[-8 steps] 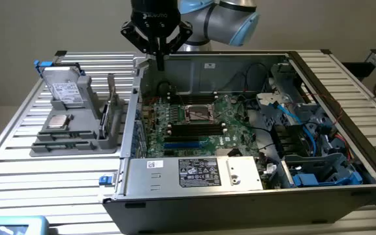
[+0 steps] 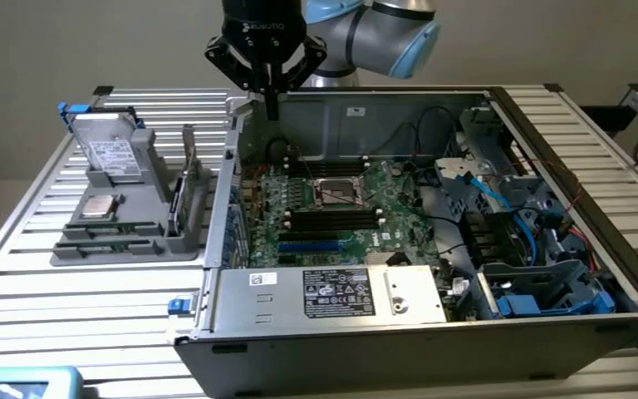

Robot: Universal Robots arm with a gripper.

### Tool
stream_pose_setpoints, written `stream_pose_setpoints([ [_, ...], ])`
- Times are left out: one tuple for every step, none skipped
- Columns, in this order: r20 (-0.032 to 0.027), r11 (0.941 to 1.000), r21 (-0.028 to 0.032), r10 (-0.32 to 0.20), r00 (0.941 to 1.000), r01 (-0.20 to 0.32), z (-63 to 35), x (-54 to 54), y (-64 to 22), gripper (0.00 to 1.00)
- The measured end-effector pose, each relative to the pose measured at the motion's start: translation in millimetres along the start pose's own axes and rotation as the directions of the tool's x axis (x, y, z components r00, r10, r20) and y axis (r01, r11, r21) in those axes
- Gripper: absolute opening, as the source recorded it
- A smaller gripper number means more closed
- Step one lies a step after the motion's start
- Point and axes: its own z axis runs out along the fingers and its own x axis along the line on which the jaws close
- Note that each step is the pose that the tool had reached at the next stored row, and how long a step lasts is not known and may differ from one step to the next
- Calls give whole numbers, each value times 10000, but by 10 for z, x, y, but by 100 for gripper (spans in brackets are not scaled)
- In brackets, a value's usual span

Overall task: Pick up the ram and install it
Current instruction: 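Reach for the ram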

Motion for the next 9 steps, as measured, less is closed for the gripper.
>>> stream_pose_setpoints([
  [0,10000,0,0,10000,0,0,0,0,11],
  [0,10000,0,0,10000,0,0,0,0,11],
  [0,10000,0,0,10000,0,0,0,0,11],
  [0,10000,1,0,10000,0,0,0,0,11],
  [0,10000,0,0,10000,0,0,0,0,11],
  [0,10000,0,0,10000,0,0,0,0,11],
  [0,10000,1,1,10000,-1,-1,9,-1,11],
  [-2,10000,3,1,10000,-1,-2,27,-2,11],
  [-1,10000,2,0,10000,0,-2,54,-4,11],
])
